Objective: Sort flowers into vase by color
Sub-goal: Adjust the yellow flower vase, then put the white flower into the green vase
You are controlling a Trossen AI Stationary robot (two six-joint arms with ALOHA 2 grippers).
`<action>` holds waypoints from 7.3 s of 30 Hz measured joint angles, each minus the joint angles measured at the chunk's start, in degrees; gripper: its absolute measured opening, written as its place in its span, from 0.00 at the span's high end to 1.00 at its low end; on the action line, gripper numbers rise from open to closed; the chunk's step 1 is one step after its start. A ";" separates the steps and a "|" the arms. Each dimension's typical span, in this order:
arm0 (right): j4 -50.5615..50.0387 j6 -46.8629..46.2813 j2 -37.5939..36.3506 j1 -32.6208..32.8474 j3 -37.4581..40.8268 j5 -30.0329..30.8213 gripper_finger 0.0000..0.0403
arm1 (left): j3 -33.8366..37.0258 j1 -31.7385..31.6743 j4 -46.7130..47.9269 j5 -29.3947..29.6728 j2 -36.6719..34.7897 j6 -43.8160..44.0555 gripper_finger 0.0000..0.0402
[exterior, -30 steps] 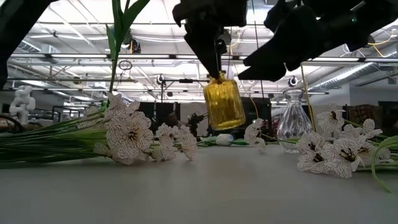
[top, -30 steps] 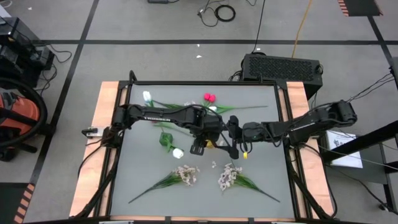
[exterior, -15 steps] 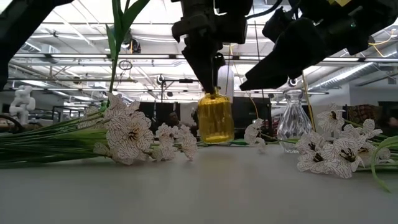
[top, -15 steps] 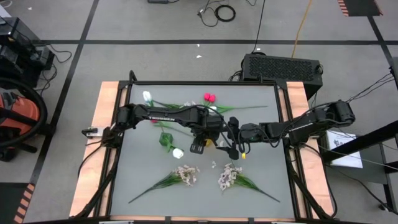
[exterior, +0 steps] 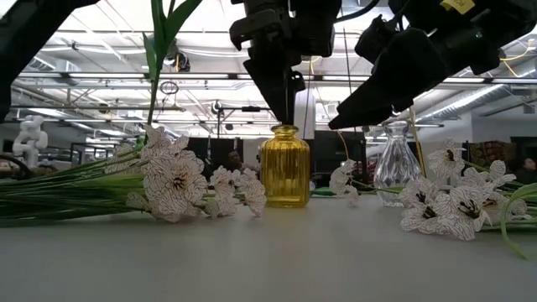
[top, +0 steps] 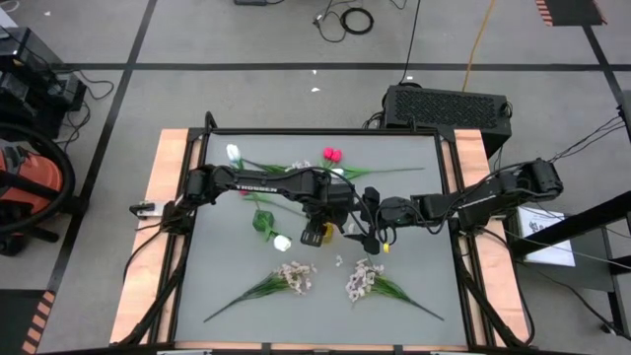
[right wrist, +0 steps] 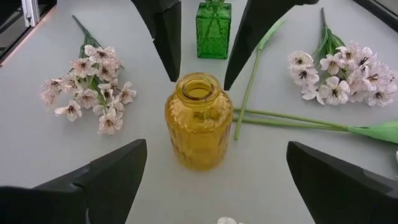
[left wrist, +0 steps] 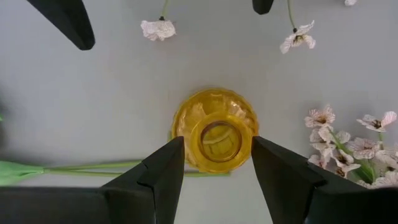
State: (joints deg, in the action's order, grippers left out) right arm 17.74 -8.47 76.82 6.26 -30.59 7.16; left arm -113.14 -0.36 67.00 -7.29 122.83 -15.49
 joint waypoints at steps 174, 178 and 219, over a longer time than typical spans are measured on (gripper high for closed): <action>-58.84 25.37 29.81 -38.69 -34.34 -3.17 0.59 | 63.76 6.51 -44.96 28.55 -83.21 13.62 0.86; -58.95 24.63 30.47 -38.82 -34.12 -4.17 0.79 | 63.76 6.51 -45.01 28.55 -83.21 13.63 0.86; 4.67 8.55 3.36 -4.43 -39.91 -2.10 1.00 | 63.76 9.32 -64.36 21.90 -71.02 12.04 0.62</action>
State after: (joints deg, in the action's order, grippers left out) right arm 22.40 0.08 80.18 1.83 -70.50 5.06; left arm -49.39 8.96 2.64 14.61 51.80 -3.45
